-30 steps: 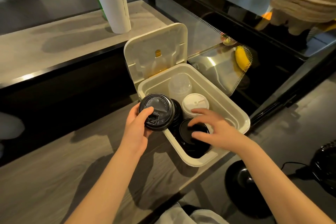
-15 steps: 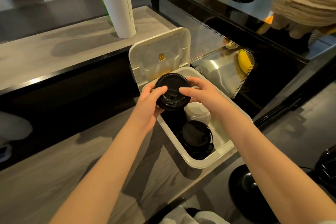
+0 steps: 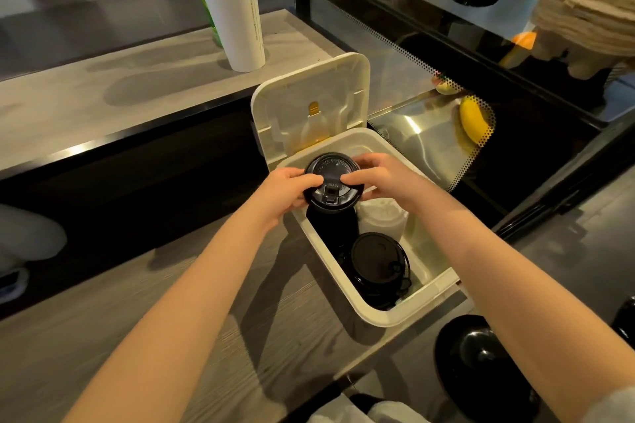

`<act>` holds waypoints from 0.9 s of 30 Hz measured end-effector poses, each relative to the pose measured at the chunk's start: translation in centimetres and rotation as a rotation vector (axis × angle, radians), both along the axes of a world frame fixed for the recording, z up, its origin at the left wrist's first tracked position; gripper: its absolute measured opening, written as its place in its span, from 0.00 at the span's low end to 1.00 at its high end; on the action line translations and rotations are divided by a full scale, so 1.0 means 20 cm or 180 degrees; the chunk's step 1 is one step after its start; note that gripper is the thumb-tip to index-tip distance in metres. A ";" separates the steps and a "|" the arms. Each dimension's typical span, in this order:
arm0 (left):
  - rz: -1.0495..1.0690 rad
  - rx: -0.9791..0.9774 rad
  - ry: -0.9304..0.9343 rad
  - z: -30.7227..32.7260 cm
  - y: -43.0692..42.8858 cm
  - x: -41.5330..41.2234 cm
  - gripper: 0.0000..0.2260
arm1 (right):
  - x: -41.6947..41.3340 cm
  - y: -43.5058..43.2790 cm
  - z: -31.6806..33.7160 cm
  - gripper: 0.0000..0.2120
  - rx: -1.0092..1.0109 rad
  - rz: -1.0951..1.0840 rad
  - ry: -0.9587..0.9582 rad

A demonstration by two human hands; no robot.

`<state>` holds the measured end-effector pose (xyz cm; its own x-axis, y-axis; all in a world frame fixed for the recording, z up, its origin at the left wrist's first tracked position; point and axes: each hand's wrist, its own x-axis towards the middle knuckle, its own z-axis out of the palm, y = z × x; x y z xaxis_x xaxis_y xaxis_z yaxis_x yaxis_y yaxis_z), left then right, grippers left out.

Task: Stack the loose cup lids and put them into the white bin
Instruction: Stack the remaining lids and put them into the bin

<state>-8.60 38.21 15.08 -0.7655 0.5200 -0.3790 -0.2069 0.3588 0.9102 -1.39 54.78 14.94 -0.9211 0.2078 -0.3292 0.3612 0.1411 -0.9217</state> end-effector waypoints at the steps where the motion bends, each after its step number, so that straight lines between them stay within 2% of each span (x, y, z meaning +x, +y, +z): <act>1: -0.0124 -0.0341 0.0205 0.00 0.01 -0.03 0.06 | -0.02 0.01 0.00 0.13 0.0178 0.0027 -0.0141; 3: -0.0432 -0.1132 0.0912 0.00 0.05 -0.11 0.10 | -0.05 0.03 -0.01 0.15 0.0496 0.0000 -0.0307; 5: -0.0817 -0.1731 0.1281 0.00 0.08 -0.17 0.14 | -0.07 0.03 -0.03 0.16 0.0692 -0.0056 -0.0345; 11: -0.1904 -0.2651 0.1214 0.00 0.15 -0.24 0.22 | -0.08 0.00 -0.12 0.23 0.1572 0.0093 -0.0521; 18: -0.2144 -0.2939 0.1092 -0.01 0.19 -0.25 0.23 | -0.10 0.01 -0.18 0.22 0.2162 0.0216 -0.0631; 24: -0.2183 -0.2876 0.1108 -0.01 0.19 -0.25 0.22 | -0.12 0.03 -0.18 0.20 0.1738 0.0174 -0.0752; 27: -0.2256 -0.2953 0.1219 -0.04 0.19 -0.26 0.23 | -0.12 0.01 -0.19 0.19 0.1959 0.0241 -0.0780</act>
